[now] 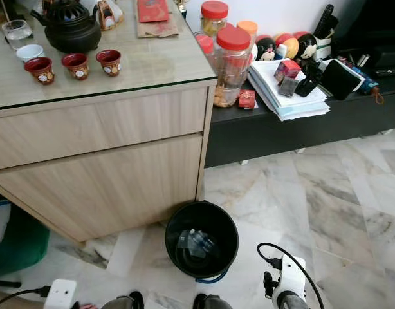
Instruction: Picking trash to rubbish bin
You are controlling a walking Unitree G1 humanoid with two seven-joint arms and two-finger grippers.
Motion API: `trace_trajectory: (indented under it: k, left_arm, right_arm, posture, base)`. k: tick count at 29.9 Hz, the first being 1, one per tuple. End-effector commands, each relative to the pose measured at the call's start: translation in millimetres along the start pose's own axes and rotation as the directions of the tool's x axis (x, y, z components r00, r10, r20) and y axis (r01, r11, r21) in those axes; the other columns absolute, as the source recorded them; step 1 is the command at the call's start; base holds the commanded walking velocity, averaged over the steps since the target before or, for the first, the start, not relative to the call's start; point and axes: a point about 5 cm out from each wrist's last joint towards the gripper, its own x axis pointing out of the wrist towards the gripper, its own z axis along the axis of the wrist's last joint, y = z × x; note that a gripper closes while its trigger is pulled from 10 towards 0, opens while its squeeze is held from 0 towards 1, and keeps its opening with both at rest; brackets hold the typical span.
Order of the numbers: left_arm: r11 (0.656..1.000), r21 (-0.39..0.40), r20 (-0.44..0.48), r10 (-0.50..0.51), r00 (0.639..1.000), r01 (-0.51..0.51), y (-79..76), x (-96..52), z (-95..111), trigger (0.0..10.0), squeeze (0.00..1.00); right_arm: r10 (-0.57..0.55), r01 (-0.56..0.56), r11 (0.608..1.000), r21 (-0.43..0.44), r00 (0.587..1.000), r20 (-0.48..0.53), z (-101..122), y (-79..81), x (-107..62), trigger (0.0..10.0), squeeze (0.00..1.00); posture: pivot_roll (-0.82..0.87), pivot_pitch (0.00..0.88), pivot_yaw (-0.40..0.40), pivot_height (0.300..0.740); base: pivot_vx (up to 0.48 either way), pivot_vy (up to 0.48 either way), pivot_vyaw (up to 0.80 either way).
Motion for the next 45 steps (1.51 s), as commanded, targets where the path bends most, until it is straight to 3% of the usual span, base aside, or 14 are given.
trace_trajectory:
  k: [1, 10, 24, 45]
  left_arm:
    - [1.0, 0.031, -0.026, -0.002, 1.0, 0.002, -1.8, -1.9, -6.2, 10.0, 0.0]
    - [1.0, 0.03, -0.032, 0.008, 0.999, -0.007, 2.8, -1.8, -6.9, 10.0, 0.0]
    - [0.998, 0.005, -0.074, -0.066, 0.995, 0.067, -25.9, -8.2, -19.2, 10.0, 0.0]
    - [0.998, 0.006, -0.08, -0.069, 0.994, 0.069, -25.3, -8.3, -20.1, 10.0, 0.0]
  right_arm:
    - [-0.01, 0.01, 1.0, 0.002, 1.0, -0.013, -3.4, -2.8, -0.9, 10.0, 0.0]
    - [0.0, 0.0, 1.0, 0.003, 1.0, -0.007, -2.0, 0.2, -0.3, 10.0, 0.0]
    - [-0.001, 0.001, 1.0, 0.001, 1.0, -0.02, -5.4, -0.7, -1.0, 10.0, 0.0]
    - [0.003, -0.002, 1.0, 0.002, 1.0, -0.024, -6.5, 0.4, -1.1, 10.0, 0.0]
  posture:
    - [0.12, 0.187, -0.066, 0.74]
    - [0.13, 0.196, -0.067, 0.74]
    - [0.12, 0.205, -0.07, 0.74]
    - [0.11, 0.2, -0.069, 0.74]
  base:
    - [0.0, 0.0, 0.0]
    - [0.0, 0.0, 0.0]
    - [-0.161, 0.0, 0.0]
    - [-0.305, 0.0, 0.0]
